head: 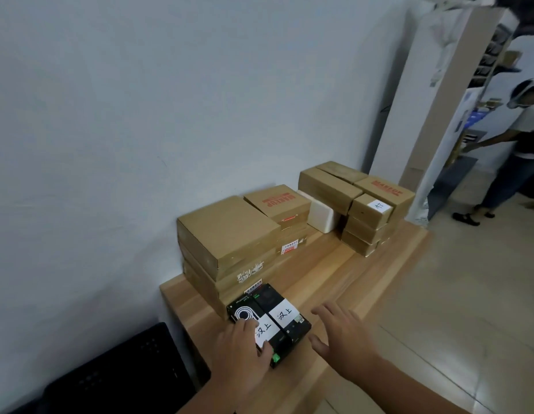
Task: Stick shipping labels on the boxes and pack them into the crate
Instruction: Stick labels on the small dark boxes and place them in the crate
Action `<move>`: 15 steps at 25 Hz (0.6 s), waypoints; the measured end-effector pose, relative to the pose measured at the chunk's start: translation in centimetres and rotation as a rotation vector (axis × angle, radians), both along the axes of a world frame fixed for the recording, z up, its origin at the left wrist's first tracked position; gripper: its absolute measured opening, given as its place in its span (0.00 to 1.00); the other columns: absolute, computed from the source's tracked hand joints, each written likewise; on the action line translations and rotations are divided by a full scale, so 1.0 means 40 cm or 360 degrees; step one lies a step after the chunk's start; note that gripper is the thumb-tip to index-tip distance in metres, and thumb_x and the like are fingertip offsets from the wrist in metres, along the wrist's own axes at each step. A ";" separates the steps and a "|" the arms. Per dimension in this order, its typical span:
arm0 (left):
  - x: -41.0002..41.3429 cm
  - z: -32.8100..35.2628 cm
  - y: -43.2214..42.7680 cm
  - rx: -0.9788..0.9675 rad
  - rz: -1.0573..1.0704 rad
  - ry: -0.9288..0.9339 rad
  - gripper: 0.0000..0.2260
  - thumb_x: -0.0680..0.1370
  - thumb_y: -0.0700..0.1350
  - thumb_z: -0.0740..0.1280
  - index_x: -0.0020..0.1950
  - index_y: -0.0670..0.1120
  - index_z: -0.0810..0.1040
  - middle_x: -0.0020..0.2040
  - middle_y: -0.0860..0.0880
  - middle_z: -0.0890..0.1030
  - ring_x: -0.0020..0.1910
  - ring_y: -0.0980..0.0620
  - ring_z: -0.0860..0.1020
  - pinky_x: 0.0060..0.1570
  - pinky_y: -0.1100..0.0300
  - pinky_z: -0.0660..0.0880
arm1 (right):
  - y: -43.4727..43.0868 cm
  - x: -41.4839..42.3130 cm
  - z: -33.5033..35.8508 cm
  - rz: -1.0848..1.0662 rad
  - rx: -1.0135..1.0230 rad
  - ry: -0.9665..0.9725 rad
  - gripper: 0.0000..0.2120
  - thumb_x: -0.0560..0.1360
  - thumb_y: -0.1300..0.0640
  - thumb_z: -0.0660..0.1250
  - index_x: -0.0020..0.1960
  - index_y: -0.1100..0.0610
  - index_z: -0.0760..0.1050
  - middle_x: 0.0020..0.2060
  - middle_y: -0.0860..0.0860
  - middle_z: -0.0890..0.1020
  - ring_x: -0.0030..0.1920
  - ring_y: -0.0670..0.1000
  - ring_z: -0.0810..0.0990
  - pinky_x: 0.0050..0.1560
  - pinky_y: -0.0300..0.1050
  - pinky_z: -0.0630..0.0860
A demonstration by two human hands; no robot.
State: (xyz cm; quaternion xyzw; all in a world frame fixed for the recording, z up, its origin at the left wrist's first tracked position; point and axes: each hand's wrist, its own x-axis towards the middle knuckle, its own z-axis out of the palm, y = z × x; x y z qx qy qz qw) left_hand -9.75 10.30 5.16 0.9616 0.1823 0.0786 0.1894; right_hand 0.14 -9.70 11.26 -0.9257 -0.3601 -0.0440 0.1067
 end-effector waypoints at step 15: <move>0.367 -0.077 -0.058 -0.0061 0.0488 0.0257 0.25 0.78 0.62 0.55 0.72 0.54 0.69 0.65 0.54 0.73 0.63 0.54 0.73 0.61 0.58 0.73 | 0.111 0.507 -0.227 0.0403 -0.0160 0.0466 0.23 0.79 0.41 0.62 0.72 0.48 0.68 0.65 0.45 0.72 0.65 0.47 0.71 0.63 0.42 0.70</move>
